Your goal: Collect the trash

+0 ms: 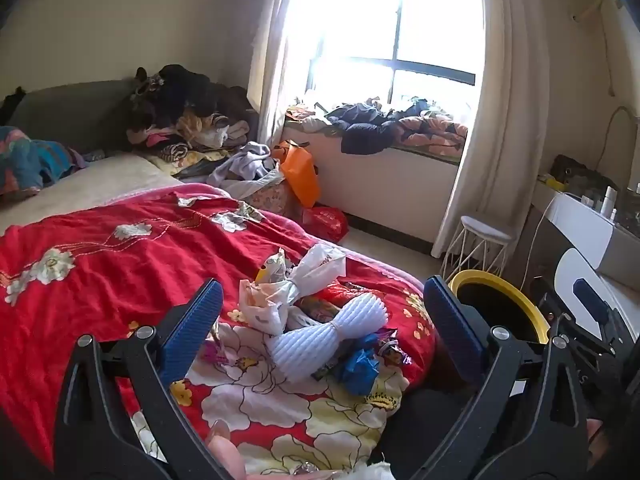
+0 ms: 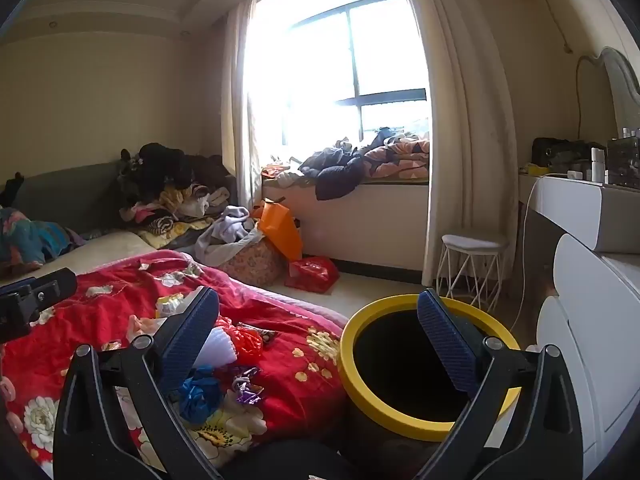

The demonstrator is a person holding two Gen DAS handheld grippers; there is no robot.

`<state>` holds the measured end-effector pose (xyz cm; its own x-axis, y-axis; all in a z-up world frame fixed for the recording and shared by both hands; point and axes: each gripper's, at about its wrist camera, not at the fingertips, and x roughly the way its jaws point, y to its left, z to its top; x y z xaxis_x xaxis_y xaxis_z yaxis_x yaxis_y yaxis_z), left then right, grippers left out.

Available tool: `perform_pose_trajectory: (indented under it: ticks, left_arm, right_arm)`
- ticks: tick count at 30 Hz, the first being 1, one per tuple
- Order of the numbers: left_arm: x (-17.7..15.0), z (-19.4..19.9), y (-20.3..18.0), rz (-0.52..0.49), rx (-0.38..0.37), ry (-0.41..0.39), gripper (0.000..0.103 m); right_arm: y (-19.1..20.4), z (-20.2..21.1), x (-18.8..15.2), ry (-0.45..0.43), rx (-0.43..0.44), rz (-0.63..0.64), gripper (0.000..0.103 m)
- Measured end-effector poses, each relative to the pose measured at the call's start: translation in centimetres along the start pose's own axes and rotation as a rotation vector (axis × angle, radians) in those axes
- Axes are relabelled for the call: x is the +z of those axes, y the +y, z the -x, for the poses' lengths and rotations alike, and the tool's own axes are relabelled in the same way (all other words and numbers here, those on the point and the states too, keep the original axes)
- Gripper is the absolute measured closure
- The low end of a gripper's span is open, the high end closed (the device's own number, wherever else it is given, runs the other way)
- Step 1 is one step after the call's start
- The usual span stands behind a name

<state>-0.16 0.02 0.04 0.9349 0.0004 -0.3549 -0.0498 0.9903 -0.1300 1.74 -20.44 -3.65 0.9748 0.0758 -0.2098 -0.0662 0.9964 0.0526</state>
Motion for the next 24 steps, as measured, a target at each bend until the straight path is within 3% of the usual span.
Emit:
perform_pose_trajectory:
  ticks: [24]
  left_arm:
    - [-0.21,-0.07,-0.55,0.0,-0.004,0.01,0.01]
  right_arm:
    - [-0.11,0.06,-0.54,0.006,-0.016,-0.005,0.006]
